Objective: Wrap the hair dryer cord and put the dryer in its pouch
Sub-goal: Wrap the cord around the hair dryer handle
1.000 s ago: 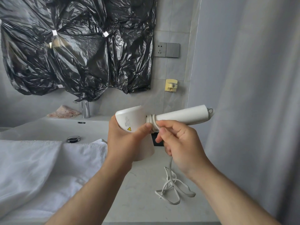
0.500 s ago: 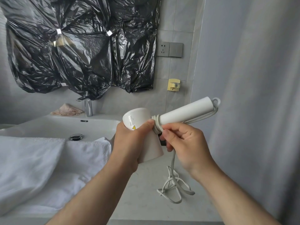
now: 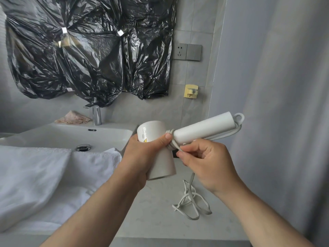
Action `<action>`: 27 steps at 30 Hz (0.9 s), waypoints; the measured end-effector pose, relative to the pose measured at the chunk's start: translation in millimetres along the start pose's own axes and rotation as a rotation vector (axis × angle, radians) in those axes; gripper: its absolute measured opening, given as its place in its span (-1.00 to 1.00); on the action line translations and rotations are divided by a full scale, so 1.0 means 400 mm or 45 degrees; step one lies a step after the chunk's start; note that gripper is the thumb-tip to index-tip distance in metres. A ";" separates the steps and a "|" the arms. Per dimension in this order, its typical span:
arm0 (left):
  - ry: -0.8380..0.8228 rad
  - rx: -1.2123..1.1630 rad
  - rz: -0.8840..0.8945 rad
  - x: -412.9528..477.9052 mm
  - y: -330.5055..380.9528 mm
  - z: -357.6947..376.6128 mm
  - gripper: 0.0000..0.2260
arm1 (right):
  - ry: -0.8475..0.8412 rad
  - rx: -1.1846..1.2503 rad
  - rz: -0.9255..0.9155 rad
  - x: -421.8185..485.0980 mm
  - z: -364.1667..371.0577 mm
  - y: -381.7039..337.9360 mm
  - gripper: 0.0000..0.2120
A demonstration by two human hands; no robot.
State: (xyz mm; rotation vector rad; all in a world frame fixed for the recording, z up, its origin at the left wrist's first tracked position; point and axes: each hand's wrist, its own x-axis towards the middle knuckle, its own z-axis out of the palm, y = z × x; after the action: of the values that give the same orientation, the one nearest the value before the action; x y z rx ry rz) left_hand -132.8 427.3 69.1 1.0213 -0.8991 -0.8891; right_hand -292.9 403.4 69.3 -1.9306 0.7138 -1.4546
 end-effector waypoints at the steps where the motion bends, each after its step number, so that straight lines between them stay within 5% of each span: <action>1: -0.016 -0.030 -0.050 0.000 -0.005 0.000 -0.40 | 0.042 -0.020 0.001 -0.002 0.001 0.004 -0.68; 9: -0.158 -0.103 -0.226 0.001 -0.012 -0.003 -0.43 | -0.073 0.321 0.091 0.026 -0.013 0.017 -0.87; 12: -0.211 -0.098 -0.230 0.004 -0.014 -0.010 -0.49 | -0.254 0.184 0.032 0.041 -0.026 0.008 -0.80; 23: -0.345 0.062 -0.129 0.004 -0.015 -0.027 -0.66 | -0.284 0.041 0.041 0.045 -0.049 0.030 -0.77; 27: -0.437 0.212 0.009 0.010 -0.007 -0.048 -0.52 | -0.505 0.123 0.164 0.039 -0.089 0.031 -0.64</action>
State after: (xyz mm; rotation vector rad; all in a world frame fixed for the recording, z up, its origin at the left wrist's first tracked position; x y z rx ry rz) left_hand -114.3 428.8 62.4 1.0230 -1.2820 -1.0145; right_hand -324.2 378.5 77.5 -1.9757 0.5599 -0.9692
